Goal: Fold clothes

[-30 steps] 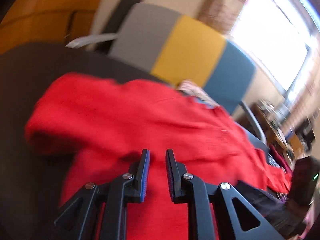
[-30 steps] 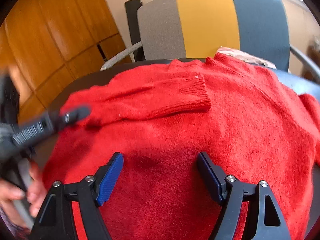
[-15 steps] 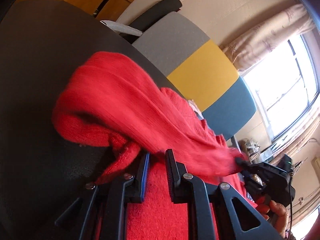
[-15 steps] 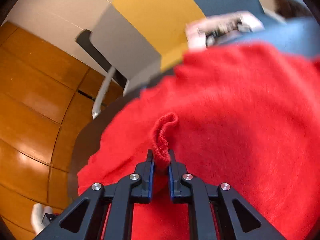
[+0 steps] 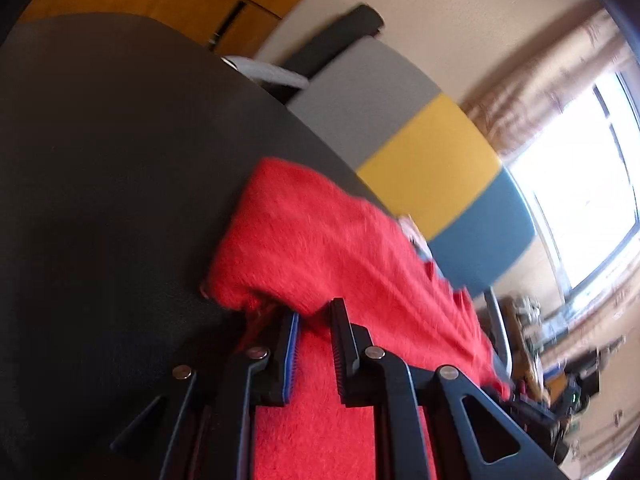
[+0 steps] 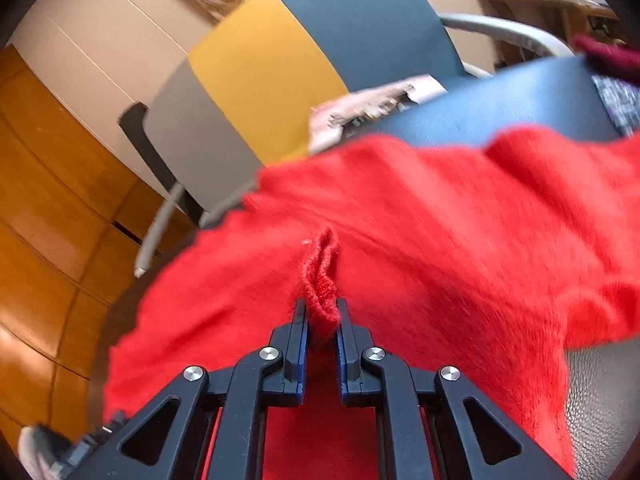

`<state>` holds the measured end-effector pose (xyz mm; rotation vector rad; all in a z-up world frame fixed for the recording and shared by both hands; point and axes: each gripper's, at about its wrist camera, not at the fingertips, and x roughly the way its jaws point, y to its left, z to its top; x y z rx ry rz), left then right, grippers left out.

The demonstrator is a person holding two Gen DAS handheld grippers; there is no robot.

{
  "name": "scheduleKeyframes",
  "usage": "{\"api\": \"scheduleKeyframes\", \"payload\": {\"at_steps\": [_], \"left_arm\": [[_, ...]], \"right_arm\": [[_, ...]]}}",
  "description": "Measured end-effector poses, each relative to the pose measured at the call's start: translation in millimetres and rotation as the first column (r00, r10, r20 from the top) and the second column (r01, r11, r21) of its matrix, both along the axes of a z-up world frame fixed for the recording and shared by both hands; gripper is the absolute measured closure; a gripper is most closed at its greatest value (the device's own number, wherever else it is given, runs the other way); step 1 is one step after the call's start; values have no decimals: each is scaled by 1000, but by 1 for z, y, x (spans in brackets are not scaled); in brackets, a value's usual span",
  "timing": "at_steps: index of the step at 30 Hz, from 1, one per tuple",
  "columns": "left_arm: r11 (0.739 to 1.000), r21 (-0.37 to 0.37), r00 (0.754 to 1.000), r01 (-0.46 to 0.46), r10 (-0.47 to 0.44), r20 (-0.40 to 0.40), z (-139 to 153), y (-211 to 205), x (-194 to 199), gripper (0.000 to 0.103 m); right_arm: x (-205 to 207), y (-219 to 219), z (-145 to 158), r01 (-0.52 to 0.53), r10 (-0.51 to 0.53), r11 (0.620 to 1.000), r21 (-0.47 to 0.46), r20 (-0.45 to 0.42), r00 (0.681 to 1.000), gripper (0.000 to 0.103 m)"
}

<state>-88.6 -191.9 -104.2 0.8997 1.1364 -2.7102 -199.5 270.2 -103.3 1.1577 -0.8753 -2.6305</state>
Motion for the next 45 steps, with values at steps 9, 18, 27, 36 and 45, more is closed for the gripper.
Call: {"api": "scheduleKeyframes", "payload": {"at_steps": [9,18,27,36,45], "left_arm": [[999,10,999,-40,40,-9,-8,-5,-4,85],[995,-8,991,94,-93,95,18,25,14,83],[935,-303,981,184,-154,119,45,71,-56,83],[920,-373,968,121,-27,248,8,7,-117,96],[975,-224,986,1,36,161,14,-7,-82,87]], "right_arm": [[20,24,22,129,-129,992,10,-52,990,92],[24,26,-8,125,-126,992,-28,-20,992,92],[32,31,-15,119,-121,991,-55,-35,992,92],[30,35,-16,98,-101,993,-60,-42,994,92],[28,35,-13,90,-92,995,-45,-41,995,91]]}}
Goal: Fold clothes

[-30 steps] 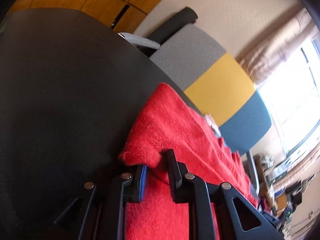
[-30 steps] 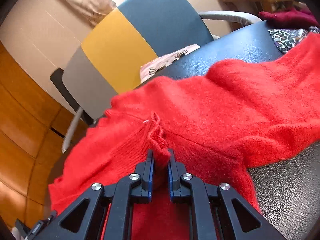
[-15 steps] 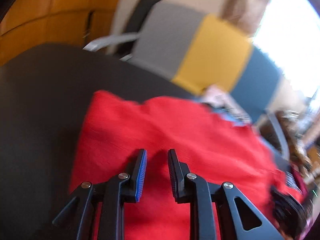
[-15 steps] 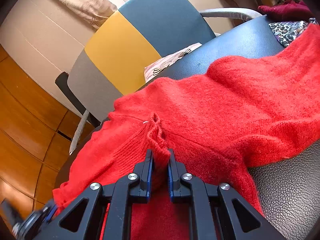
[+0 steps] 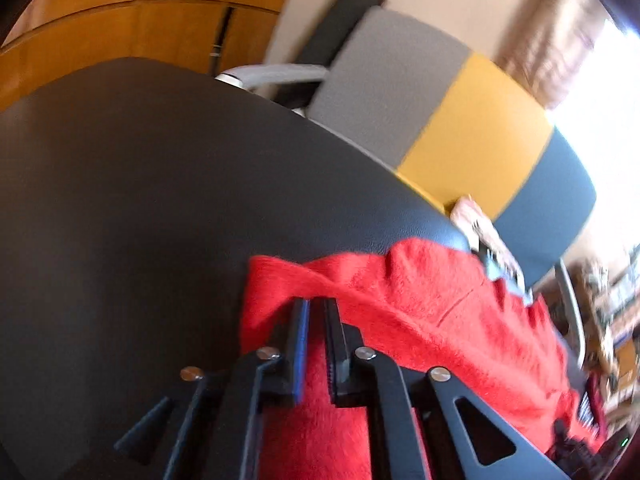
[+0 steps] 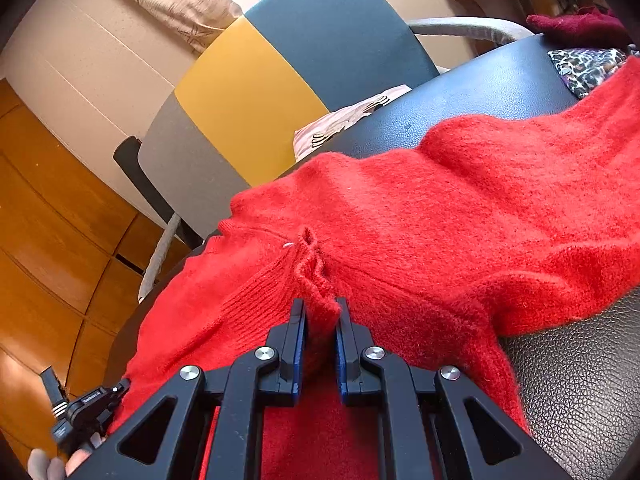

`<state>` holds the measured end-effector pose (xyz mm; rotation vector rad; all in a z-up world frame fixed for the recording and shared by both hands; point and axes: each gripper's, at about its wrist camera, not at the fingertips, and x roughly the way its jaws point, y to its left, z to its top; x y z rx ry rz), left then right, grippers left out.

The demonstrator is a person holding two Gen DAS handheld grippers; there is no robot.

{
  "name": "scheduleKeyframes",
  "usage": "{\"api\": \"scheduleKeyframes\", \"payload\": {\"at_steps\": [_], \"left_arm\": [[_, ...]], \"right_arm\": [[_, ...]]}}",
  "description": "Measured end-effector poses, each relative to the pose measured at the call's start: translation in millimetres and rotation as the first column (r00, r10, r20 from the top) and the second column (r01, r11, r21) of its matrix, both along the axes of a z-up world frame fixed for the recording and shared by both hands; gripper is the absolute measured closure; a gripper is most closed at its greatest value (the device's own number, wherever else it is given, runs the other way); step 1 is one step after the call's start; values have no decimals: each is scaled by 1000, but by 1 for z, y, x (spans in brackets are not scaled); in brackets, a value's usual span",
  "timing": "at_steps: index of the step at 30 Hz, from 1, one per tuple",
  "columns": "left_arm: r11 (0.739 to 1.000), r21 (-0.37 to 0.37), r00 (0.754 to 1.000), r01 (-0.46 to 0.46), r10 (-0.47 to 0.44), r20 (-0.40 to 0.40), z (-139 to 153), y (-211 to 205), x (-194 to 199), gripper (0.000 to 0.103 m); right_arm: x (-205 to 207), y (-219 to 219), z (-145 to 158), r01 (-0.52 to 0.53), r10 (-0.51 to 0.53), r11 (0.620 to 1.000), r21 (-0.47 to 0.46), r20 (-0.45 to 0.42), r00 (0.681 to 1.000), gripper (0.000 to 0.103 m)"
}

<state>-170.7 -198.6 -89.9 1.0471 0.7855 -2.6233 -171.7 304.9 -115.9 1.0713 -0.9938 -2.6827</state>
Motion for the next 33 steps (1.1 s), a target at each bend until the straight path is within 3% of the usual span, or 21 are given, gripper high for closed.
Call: {"api": "scheduleKeyframes", "payload": {"at_steps": [4,7,9,10,12,14,16,18,19,23,24,27,28,30,33], "left_arm": [[1000,26,997,2,0,-80,-4,26,29,82],[998,57,995,33,-27,-91,-26,31,39,81],[992,123,989,30,-12,-148,-30,21,51,79],[989,147,987,34,-10,-159,-33,18,52,79],[983,178,985,41,-10,-172,-37,16,52,79],[981,189,983,43,-8,-182,-38,17,52,79],[977,208,980,44,-2,-197,-40,17,54,79],[973,226,978,47,2,-210,-40,15,56,79],[971,236,976,49,3,-216,-41,13,56,79],[966,253,973,55,6,-230,-38,7,57,79],[964,259,972,56,6,-234,-38,7,56,79],[959,278,971,52,17,-239,-38,3,56,82],[957,286,970,51,21,-243,-37,1,55,82],[957,285,972,50,20,-236,-37,1,52,87],[960,277,976,46,17,-219,-37,1,46,93]], "right_arm": [[-1,0,3,-15,15,1000,-11,-5,1000,84],[3,-2,19,-13,13,999,35,15,1000,66],[18,-7,44,44,-38,995,90,-62,997,55],[24,-17,58,33,-20,993,110,-117,993,55],[19,-54,79,-92,124,977,195,-161,979,55],[4,-103,86,-280,328,919,278,-143,934,55],[-14,-169,83,-501,556,794,345,-78,828,60],[-27,-222,75,-611,677,675,412,-18,736,65],[-36,-255,71,-666,737,598,446,21,676,65],[-70,-323,56,-781,826,487,391,86,557,57],[-76,-334,53,-791,834,473,388,94,544,56],[-96,-365,31,-867,869,368,335,209,449,55],[-98,-371,27,-873,874,343,347,224,432,58],[-99,-375,27,-867,881,315,387,222,419,98],[-111,-374,28,-825,846,406,394,179,502,99]]}}
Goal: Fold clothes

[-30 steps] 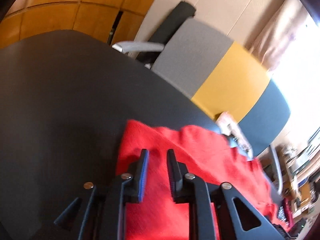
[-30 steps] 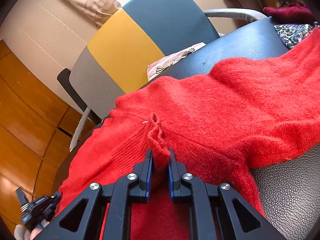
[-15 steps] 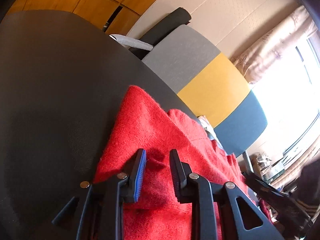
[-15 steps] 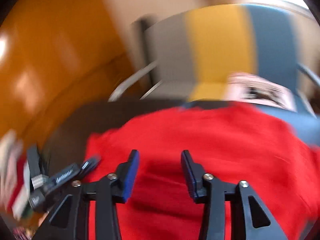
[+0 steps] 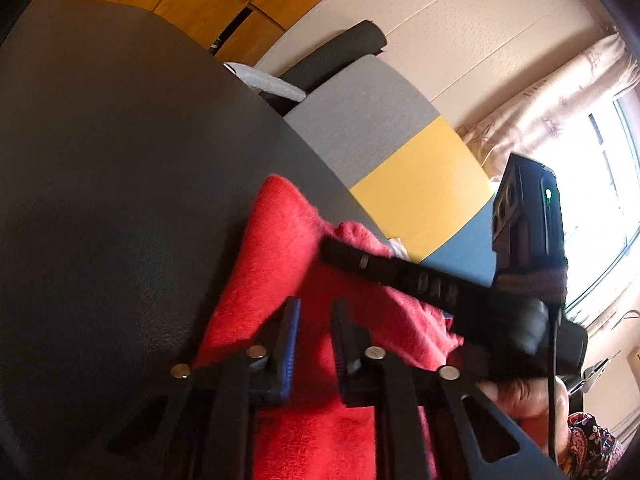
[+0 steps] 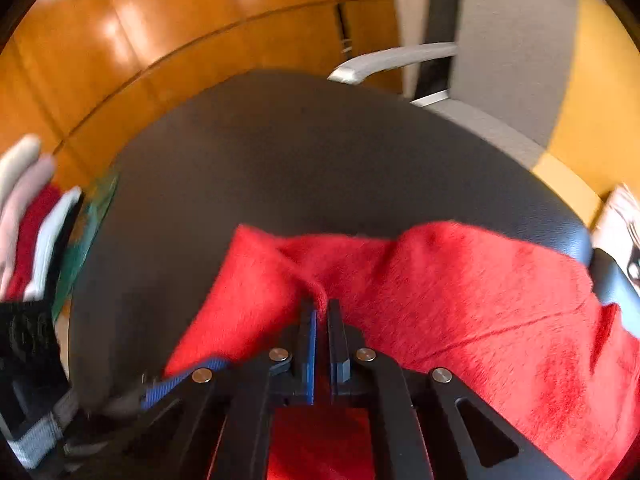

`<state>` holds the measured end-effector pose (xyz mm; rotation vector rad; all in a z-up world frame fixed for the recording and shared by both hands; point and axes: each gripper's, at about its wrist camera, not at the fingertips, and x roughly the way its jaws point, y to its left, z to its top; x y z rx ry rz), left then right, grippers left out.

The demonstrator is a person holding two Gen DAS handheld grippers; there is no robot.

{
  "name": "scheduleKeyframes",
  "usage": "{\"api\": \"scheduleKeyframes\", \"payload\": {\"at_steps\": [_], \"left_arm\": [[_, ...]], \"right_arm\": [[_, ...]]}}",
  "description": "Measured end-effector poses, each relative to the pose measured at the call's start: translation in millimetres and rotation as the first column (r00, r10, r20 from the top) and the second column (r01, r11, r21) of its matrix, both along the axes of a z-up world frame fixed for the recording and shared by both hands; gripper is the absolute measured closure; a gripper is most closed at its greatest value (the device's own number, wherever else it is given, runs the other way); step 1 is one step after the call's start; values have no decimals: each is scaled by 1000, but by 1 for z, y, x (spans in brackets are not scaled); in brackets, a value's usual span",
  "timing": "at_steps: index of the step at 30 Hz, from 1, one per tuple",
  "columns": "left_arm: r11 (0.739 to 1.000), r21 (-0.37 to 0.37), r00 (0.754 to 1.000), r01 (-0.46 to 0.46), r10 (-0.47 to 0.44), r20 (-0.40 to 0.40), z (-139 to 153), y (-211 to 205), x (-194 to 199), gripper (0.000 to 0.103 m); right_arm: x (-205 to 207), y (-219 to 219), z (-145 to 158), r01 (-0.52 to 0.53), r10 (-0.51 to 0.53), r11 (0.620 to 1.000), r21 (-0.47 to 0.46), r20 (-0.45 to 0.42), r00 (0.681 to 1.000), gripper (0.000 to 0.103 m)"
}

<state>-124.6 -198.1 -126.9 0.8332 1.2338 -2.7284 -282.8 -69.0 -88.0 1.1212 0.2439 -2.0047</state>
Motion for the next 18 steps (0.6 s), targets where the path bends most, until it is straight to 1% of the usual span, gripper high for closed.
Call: {"api": "scheduleKeyframes", "payload": {"at_steps": [4,6,8,9,11,12,14,16,17,18], "left_arm": [[1000,-1,1000,2,-2,7,-1,-1,-2,96],[1000,0,1000,1,-1,6,-1,-1,-1,96],[1000,7,1000,-1,1,3,-1,-3,-1,95],[1000,11,1000,-3,3,1,-2,-3,-1,95],[1000,13,1000,-7,7,-1,-2,-3,-1,95],[1000,13,1000,-8,8,-1,-2,-3,0,95],[1000,12,1000,-10,10,1,-1,-3,0,95],[1000,11,1000,-11,11,3,0,-3,1,95],[1000,8,1000,-11,11,5,0,-2,1,95],[1000,4,1000,-8,8,8,1,-1,1,95]], "right_arm": [[-14,-2,-15,116,-117,993,-36,-18,993,100],[-19,-1,-15,150,-149,986,-70,24,989,103],[-15,23,0,179,-177,975,-132,24,984,101],[-13,36,8,193,-191,967,-164,24,981,96],[-8,62,24,219,-219,949,-227,24,975,94],[0,72,27,224,-226,947,-230,17,974,94],[17,82,21,217,-210,959,-184,53,976,94],[36,92,-1,206,-199,974,-94,75,977,94],[42,96,-10,205,-201,977,-52,66,977,97],[48,104,-16,207,-206,977,-44,33,978,103]]}}
